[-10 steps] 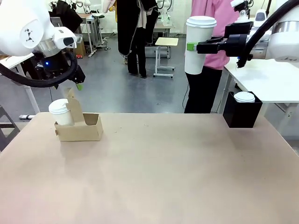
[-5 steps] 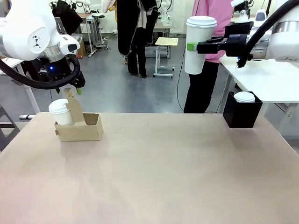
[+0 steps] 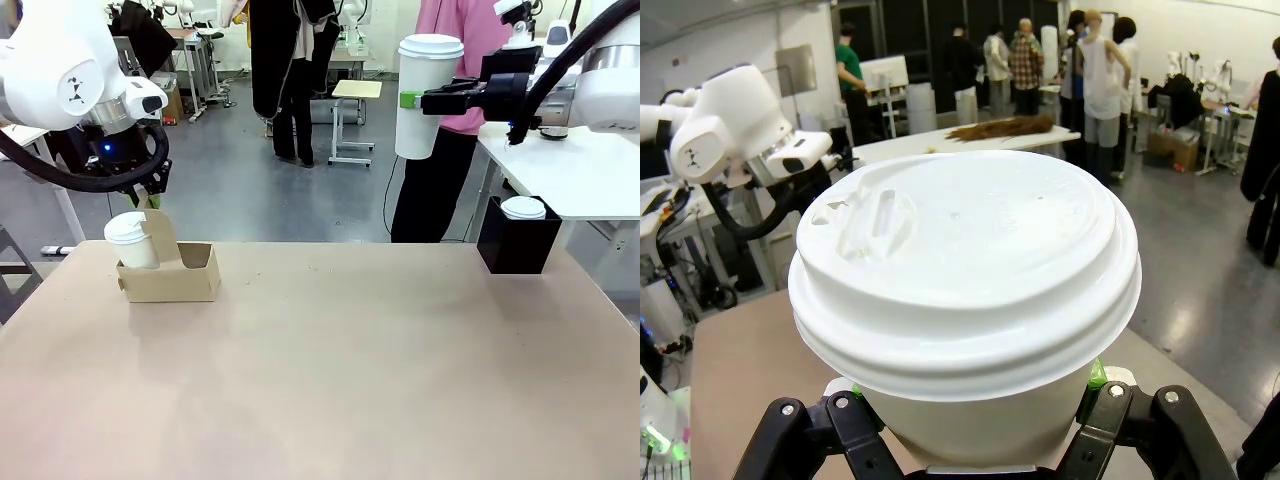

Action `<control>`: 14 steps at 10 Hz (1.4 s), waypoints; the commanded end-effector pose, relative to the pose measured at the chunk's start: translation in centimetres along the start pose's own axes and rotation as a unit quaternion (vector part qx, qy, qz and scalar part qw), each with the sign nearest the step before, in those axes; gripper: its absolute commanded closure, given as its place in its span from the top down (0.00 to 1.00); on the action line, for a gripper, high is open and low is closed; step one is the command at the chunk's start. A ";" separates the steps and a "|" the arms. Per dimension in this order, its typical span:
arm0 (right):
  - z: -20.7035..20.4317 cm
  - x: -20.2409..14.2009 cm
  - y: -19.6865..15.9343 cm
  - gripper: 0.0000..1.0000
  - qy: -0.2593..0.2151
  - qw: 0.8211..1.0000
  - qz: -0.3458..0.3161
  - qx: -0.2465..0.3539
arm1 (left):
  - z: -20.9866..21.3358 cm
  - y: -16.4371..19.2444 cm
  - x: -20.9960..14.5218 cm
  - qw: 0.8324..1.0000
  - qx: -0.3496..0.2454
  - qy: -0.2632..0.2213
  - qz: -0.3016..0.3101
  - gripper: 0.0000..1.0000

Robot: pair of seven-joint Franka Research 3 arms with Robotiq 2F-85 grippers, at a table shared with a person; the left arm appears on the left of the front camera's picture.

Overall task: Pour a drink into a cup and package it in a carrier.
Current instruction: Position the Cup Carrier in the center of the table.

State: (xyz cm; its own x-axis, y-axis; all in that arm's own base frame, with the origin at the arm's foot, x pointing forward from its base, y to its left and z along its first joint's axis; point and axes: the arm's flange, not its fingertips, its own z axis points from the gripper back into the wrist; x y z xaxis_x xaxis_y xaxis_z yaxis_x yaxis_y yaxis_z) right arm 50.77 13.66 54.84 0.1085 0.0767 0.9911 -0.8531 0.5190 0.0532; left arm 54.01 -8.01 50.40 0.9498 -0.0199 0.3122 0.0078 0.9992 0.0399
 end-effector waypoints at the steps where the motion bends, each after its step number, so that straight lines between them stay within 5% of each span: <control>1: 0.0 0.5 0.2 0.80 -0.003 1.000 0.004 0.000 | 0.1 -0.7 0.3 1.000 -0.008 0.005 0.013 0.00; 4: 0.0 0.5 0.2 0.80 -0.003 1.000 0.004 0.000 | -0.3 -0.6 0.3 0.999 -0.015 -0.001 0.038 0.00; 5: 0.0 0.5 0.2 0.80 -0.003 1.000 0.004 0.000 | -0.2 -0.8 0.1 0.998 -0.054 0.019 -0.014 0.00; 6: 0.0 0.5 0.2 0.80 -0.003 1.000 0.004 0.000 | -0.3 -0.7 0.0 1.000 -0.009 0.003 0.010 0.00; 9: 0.0 0.5 0.2 0.80 -0.003 1.000 0.004 0.000 | -0.3 -0.9 -0.1 1.000 -0.021 0.005 0.006 0.02; 14: 0.0 0.5 0.2 0.80 -0.003 1.000 0.004 0.000 | 8.2 -7.9 -2.4 0.997 -0.011 0.017 0.068 0.02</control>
State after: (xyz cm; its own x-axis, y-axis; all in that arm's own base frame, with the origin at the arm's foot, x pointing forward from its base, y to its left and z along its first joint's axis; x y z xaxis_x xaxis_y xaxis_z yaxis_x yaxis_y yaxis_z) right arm 50.77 13.66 54.86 0.1080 0.0768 0.9912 -0.8531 0.5191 0.0528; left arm 50.15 -13.88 55.68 0.9501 0.0874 0.2994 -0.0842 0.9962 -0.0238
